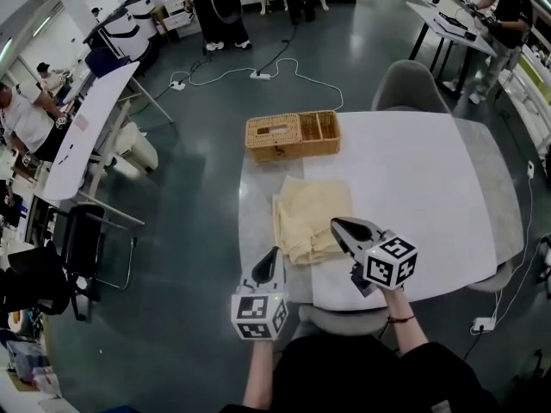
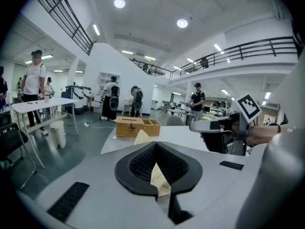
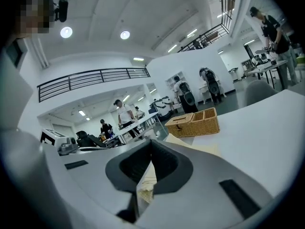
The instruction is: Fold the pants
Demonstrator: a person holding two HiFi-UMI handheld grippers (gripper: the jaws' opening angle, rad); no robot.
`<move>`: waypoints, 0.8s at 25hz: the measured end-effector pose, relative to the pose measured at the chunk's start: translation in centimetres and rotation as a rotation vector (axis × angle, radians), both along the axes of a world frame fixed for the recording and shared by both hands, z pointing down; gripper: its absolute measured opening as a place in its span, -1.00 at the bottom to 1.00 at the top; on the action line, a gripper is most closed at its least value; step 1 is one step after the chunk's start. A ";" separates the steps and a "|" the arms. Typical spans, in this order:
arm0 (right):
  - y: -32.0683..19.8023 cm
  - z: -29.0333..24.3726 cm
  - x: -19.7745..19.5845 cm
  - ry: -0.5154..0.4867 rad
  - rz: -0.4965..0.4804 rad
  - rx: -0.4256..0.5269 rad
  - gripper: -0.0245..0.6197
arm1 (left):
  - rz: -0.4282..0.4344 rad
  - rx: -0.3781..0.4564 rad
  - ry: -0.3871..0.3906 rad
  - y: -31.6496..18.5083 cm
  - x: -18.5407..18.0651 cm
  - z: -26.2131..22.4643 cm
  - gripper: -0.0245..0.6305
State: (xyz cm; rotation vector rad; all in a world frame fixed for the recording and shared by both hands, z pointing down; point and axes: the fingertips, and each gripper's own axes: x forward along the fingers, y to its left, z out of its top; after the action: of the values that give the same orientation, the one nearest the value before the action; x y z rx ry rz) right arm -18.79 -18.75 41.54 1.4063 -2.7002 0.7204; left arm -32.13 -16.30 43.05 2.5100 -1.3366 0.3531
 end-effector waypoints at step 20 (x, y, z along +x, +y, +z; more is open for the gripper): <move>5.4 -7.1 9.2 -0.003 0.075 0.213 -0.88 | -0.072 0.194 -0.016 3.0 2.8 -6.6 -0.90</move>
State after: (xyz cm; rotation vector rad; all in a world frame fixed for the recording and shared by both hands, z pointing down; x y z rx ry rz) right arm -9.59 -13.38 34.47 1.5575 -2.8105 0.4477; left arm -29.35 -13.29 36.44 2.6097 -1.5302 0.2391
